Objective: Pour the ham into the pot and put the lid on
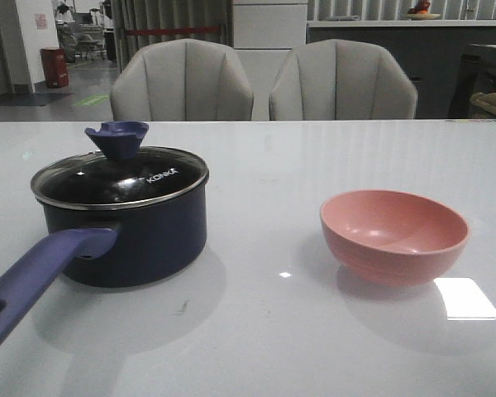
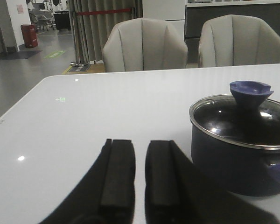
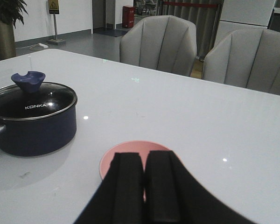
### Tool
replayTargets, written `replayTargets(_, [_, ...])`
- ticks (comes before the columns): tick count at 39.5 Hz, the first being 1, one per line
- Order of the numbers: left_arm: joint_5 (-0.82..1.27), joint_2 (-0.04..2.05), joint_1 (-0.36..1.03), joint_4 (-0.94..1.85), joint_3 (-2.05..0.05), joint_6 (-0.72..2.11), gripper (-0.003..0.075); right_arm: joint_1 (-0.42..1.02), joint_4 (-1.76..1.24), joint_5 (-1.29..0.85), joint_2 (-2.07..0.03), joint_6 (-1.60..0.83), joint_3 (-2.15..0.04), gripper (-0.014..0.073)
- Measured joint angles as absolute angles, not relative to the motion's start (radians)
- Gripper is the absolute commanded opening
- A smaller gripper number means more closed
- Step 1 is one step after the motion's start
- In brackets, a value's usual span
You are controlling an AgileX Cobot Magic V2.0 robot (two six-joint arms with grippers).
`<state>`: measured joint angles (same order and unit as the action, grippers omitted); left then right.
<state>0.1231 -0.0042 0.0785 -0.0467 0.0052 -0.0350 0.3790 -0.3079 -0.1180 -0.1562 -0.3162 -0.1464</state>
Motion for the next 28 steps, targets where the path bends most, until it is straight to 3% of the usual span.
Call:
replayTargets(11, [0.123, -0.004, 0.078, -0.047, 0.005, -0.035, 0.0153, 0.358, -0.235, -0.084, -0.156, -0.312, -0.123, 0.0165])
replayTargets(28, [0.123, -0.004, 0.078, -0.047, 0.005, -0.035, 0.0153, 0.135, 0.095, -0.109, -0.016, -0.009, -0.008, 0.0165])
